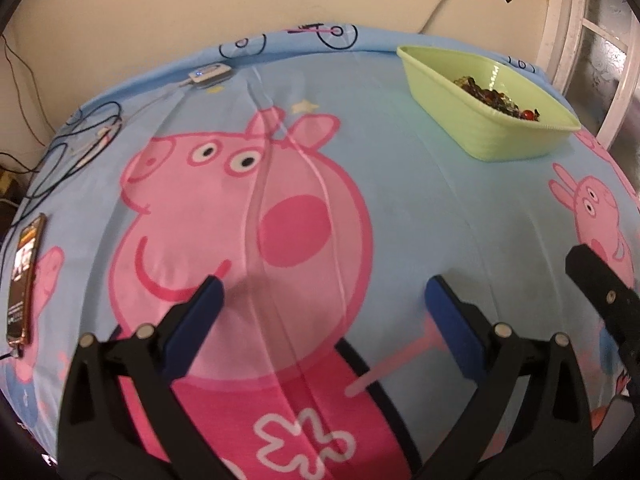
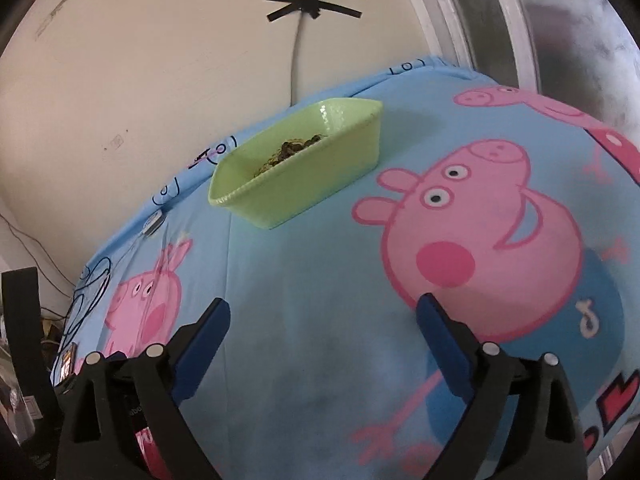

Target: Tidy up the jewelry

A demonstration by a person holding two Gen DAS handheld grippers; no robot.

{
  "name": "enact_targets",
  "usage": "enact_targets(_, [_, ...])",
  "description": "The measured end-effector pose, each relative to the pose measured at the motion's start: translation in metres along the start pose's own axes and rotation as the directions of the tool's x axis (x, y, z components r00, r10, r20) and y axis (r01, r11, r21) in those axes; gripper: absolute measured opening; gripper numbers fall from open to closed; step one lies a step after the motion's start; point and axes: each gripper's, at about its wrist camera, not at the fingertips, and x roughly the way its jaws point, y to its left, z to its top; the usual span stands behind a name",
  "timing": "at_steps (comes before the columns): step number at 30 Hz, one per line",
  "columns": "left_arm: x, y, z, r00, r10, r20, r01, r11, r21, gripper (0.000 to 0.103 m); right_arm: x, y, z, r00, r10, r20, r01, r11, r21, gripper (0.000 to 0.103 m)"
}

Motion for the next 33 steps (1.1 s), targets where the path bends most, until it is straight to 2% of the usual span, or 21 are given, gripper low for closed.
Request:
enact_targets(9, [-0.0017, -0.0027, -0.0004, 1.000, 0.013, 0.012, -0.013, 1.000, 0.019, 0.097, -0.0030, -0.0040, 0.0003, 0.999, 0.030, 0.013, -0.030, 0.999, 0.020, 0.072])
enact_targets(20, [-0.0016, -0.0009, 0.0000, 1.000, 0.009, 0.013, -0.009, 1.000, 0.017, 0.097, -0.0027, -0.0032, 0.0004, 0.999, 0.033, 0.014, -0.033, 0.999, 0.022, 0.073])
enact_targets(33, [-0.0079, -0.0014, -0.0028, 0.999, 0.017, 0.048, -0.017, 1.000, 0.016, 0.097, -0.0041, -0.0045, -0.0007, 0.999, 0.044, 0.023, -0.045, 0.998, 0.035, 0.073])
